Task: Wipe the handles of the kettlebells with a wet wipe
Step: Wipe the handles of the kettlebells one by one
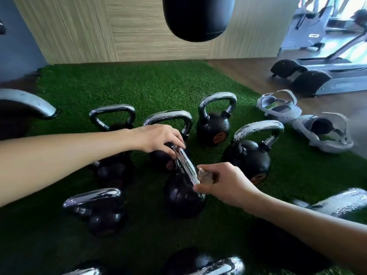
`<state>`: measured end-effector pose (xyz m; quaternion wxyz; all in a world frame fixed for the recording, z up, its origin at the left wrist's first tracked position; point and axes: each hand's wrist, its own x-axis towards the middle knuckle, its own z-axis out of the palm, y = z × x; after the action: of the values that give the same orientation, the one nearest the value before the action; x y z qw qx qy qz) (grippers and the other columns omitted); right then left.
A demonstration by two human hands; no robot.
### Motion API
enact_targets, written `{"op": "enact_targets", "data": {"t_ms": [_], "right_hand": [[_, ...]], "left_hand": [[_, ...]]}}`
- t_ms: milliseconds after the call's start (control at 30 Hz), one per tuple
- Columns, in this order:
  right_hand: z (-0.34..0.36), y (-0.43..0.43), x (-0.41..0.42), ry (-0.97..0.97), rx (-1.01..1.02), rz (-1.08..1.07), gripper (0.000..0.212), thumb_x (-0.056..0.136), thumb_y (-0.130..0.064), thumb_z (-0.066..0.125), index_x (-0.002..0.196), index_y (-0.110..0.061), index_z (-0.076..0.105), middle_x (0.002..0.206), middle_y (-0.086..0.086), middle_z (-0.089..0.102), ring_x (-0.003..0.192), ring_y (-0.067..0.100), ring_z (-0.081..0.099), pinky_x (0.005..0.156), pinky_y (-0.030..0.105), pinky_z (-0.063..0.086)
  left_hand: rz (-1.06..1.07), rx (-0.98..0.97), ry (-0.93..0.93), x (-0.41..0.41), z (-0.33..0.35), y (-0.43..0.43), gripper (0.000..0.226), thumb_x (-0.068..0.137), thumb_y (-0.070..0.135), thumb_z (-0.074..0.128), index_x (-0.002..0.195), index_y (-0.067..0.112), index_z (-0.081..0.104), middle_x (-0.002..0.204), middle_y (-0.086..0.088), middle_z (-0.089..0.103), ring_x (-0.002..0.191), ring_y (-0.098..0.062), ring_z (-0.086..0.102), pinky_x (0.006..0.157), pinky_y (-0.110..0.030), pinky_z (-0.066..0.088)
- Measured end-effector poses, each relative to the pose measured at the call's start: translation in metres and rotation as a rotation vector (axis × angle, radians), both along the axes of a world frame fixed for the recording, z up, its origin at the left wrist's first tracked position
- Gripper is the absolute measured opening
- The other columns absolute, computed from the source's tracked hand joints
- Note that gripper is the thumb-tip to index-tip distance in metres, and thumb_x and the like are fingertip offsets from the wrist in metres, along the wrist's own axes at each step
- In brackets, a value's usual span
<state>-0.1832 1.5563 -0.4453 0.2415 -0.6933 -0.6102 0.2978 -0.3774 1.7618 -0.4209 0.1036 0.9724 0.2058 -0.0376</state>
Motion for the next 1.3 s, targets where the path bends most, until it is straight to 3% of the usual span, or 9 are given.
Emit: {"op": "enact_targets", "data": {"t_ms": [133,333,567,667,767,867,1033,1167,1300], "right_hand": [[-0.001,-0.011,-0.012,-0.157,0.082,0.008,0.043,0.066,-0.042,0.089,0.103,-0.027,0.072,0.081,-0.006,0.073,0.077,0.008,0.067,0.069,0.024,0.054],[0.008,-0.013,-0.005,-0.251,0.090,0.053,0.040,0.071,-0.036,0.086,0.108,-0.030,0.072,0.085,-0.008,0.076,0.079,0.007,0.069,0.074,0.025,0.054],[0.010,0.009,0.022,-0.400,0.158,0.048,0.043,0.080,-0.022,0.083,0.120,-0.034,0.073,0.108,-0.013,0.076,0.086,-0.011,0.062,0.075,-0.003,0.038],[0.010,0.029,0.026,-0.389,0.231,0.101,0.042,0.082,-0.014,0.081,0.119,-0.032,0.074,0.096,-0.019,0.074,0.075,-0.024,0.055,0.072,-0.005,0.034],[0.015,0.047,0.024,-0.416,0.262,0.184,0.043,0.085,-0.008,0.077,0.121,-0.031,0.074,0.081,-0.027,0.061,0.078,-0.025,0.054,0.069,-0.003,0.035],[0.018,0.051,0.025,-0.450,0.274,0.214,0.042,0.085,-0.008,0.077,0.121,-0.029,0.074,0.074,-0.029,0.056,0.077,-0.025,0.054,0.067,-0.004,0.034],[0.023,0.046,0.015,-0.542,0.271,0.174,0.037,0.087,-0.018,0.078,0.123,-0.026,0.073,0.093,-0.008,0.073,0.066,-0.016,0.051,0.071,-0.008,0.031],[0.041,0.034,-0.003,-0.639,0.256,0.141,0.036,0.088,-0.027,0.076,0.124,-0.030,0.071,0.112,-0.010,0.075,0.086,-0.005,0.053,0.085,0.015,0.039],[0.068,0.000,-0.013,-0.679,0.140,0.132,0.035,0.084,-0.029,0.080,0.117,-0.030,0.067,0.103,-0.009,0.076,0.078,-0.005,0.060,0.071,0.015,0.042]], "left_hand": [[-0.006,-0.009,-0.082,-0.006,-0.009,0.001,0.046,0.089,0.051,0.069,0.129,0.028,0.068,0.116,0.017,0.066,0.106,-0.003,0.056,0.097,-0.033,0.046],[0.080,0.213,0.010,-0.009,-0.001,-0.015,0.052,0.087,0.067,0.058,0.134,0.044,0.061,0.080,0.012,0.040,0.077,-0.011,0.044,0.071,-0.029,0.032],[0.275,0.192,-0.124,-0.043,-0.006,-0.056,0.055,0.074,0.077,0.065,0.106,0.034,0.079,0.063,0.013,0.057,0.068,-0.008,0.056,0.065,-0.022,0.036],[0.353,0.108,-0.184,-0.059,-0.011,-0.074,0.052,0.071,0.074,0.071,0.101,0.033,0.081,0.056,0.022,0.056,0.047,0.001,0.047,0.054,-0.009,0.030],[0.370,0.038,-0.205,-0.066,-0.012,-0.087,0.046,0.071,0.073,0.073,0.100,0.038,0.081,0.042,0.024,0.049,0.050,0.009,0.053,0.056,-0.016,0.037],[0.410,0.017,-0.231,-0.069,-0.012,-0.093,0.049,0.072,0.074,0.071,0.110,0.043,0.077,0.049,0.023,0.055,0.053,0.001,0.053,0.063,-0.026,0.042],[0.326,0.334,-0.165,-0.071,-0.009,-0.110,0.063,0.086,0.071,0.061,0.142,0.043,0.055,0.119,0.011,0.070,0.109,-0.017,0.065,0.083,-0.031,0.047],[0.226,0.388,-0.226,-0.070,-0.001,-0.129,0.052,0.087,0.061,0.064,0.135,0.041,0.059,0.114,0.012,0.064,0.100,-0.016,0.066,0.079,-0.032,0.050],[0.191,-0.071,-0.086,-0.067,0.023,-0.146,0.021,0.084,0.057,0.068,0.095,0.040,0.073,0.087,0.021,0.070,0.083,0.000,0.066,0.071,-0.024,0.050]]}}
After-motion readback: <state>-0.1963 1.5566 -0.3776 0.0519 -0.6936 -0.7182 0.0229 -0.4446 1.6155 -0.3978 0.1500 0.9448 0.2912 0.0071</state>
